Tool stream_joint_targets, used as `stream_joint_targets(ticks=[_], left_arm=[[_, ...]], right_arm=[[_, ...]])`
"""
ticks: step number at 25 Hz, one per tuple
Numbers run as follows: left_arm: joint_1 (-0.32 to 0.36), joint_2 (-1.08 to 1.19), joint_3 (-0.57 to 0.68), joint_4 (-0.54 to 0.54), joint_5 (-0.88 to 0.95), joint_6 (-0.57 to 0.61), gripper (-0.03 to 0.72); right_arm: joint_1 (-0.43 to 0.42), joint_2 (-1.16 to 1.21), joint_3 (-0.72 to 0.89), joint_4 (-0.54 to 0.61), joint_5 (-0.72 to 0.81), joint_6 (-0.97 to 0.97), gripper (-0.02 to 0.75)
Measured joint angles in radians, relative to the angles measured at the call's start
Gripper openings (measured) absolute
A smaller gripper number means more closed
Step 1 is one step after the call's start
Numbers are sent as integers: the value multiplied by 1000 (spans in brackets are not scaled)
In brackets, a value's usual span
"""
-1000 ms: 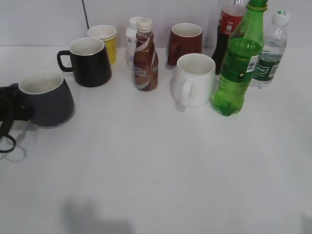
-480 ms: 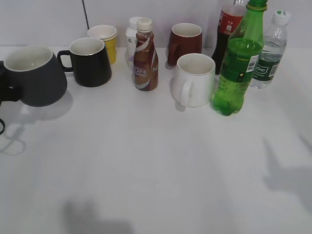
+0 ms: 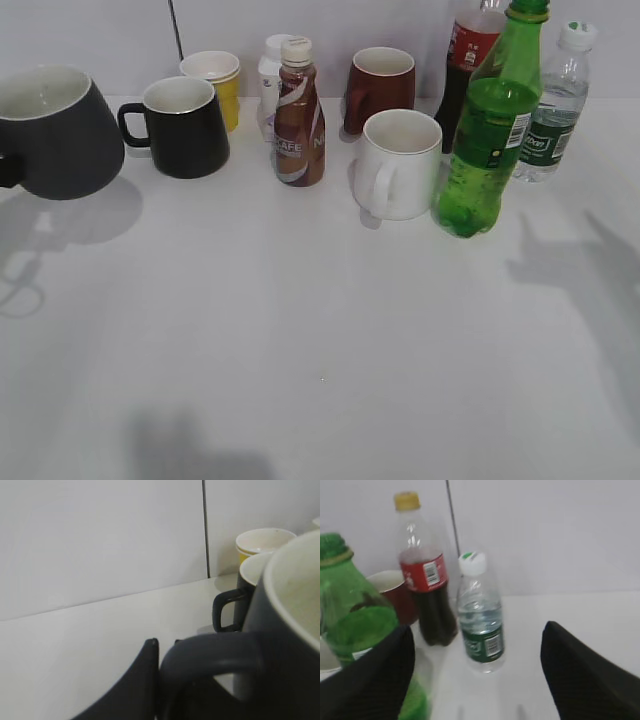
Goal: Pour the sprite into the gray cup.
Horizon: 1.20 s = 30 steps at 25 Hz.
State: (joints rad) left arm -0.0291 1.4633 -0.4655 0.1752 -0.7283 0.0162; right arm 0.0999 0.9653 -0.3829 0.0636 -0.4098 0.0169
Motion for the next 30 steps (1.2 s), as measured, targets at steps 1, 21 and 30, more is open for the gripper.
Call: stream_joint_targets(ticks=[1,21,30], left_arm=[[0,-3,0,2,0,-1,55],[0,-14,0,40,54,-1,55],[0,-14,0,41,54,-1,55]], right_arm=[[0,49,1,-58,-30,66,587],[0,529,159,-515,-552,306,533],[0,741,-9,-549,-703,205,612]])
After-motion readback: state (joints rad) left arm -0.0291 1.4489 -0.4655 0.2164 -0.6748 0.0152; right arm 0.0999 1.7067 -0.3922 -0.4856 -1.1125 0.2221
